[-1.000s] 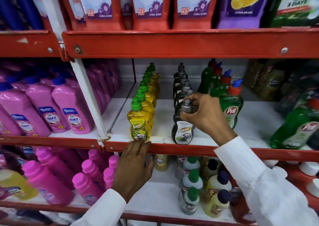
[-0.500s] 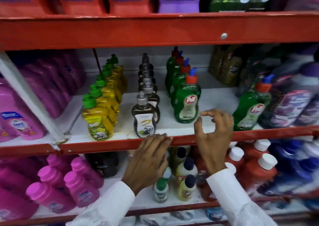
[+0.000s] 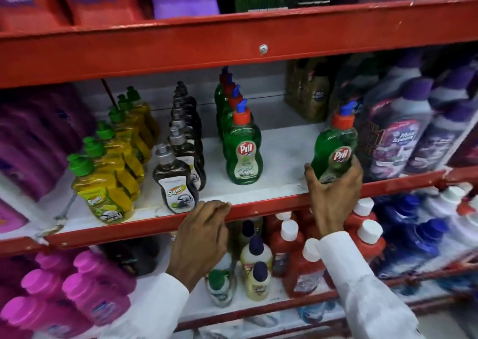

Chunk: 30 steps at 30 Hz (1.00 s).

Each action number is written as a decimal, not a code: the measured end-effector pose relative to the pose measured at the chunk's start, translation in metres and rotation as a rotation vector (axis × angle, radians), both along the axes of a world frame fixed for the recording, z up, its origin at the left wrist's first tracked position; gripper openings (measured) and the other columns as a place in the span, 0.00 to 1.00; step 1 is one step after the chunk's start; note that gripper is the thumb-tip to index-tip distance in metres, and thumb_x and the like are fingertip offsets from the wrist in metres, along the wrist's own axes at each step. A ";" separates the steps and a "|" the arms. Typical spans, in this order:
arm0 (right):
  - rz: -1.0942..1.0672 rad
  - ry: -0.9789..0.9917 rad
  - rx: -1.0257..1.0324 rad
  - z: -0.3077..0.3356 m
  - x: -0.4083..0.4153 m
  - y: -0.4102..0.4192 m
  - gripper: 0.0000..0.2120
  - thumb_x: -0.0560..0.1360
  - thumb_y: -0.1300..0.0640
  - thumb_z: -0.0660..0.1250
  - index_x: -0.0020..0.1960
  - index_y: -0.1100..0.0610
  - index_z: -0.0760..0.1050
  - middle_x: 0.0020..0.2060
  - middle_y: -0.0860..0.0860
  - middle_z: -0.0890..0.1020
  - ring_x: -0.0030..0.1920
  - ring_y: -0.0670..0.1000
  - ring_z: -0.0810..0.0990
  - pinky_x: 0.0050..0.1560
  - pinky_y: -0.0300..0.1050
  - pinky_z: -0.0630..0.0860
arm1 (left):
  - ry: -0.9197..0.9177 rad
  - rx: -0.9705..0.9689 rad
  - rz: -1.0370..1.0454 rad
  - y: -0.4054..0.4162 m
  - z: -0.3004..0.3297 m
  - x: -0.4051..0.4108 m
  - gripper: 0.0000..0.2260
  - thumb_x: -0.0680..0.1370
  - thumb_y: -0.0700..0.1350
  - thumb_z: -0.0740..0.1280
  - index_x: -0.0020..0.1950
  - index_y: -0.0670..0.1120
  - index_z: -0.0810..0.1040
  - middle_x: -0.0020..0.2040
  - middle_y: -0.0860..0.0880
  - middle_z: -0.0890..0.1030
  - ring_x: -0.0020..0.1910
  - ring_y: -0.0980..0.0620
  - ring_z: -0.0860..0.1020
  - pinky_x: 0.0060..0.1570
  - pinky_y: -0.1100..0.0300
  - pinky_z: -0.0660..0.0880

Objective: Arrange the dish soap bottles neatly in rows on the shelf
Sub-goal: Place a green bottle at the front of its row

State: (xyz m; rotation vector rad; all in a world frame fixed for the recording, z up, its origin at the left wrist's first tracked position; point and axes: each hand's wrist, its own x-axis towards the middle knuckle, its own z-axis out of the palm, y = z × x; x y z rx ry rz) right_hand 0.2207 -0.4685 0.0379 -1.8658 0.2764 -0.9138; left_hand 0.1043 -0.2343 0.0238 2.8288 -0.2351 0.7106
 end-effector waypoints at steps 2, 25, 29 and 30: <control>0.023 -0.017 -0.041 0.004 -0.006 0.005 0.40 0.66 0.45 0.78 0.69 0.61 0.66 0.64 0.60 0.76 0.63 0.60 0.75 0.63 0.52 0.73 | 0.026 -0.020 0.021 -0.001 0.006 -0.001 0.20 0.75 0.46 0.57 0.61 0.44 0.81 0.54 0.48 0.82 0.51 0.48 0.79 0.52 0.52 0.81; 0.765 0.263 -0.211 0.015 -0.021 0.037 0.38 0.63 0.43 0.80 0.68 0.52 0.71 0.59 0.47 0.80 0.56 0.47 0.80 0.59 0.42 0.77 | -0.017 -0.647 0.108 -0.008 0.023 0.007 0.15 0.76 0.39 0.68 0.61 0.51 0.81 0.54 0.55 0.86 0.51 0.62 0.82 0.56 0.65 0.78; 0.936 0.362 -0.289 0.017 0.002 0.021 0.27 0.70 0.60 0.77 0.66 0.49 0.75 0.57 0.47 0.85 0.53 0.46 0.84 0.61 0.50 0.81 | 0.109 -0.782 0.041 -0.017 0.030 0.028 0.20 0.74 0.41 0.74 0.65 0.50 0.78 0.53 0.58 0.84 0.51 0.66 0.82 0.54 0.68 0.78; 0.954 0.348 -0.316 0.017 0.005 0.020 0.23 0.71 0.60 0.76 0.64 0.47 0.76 0.55 0.47 0.85 0.53 0.45 0.84 0.60 0.51 0.81 | 0.127 -0.804 0.033 -0.019 0.031 0.033 0.20 0.74 0.41 0.75 0.65 0.50 0.78 0.53 0.58 0.84 0.50 0.67 0.82 0.53 0.68 0.79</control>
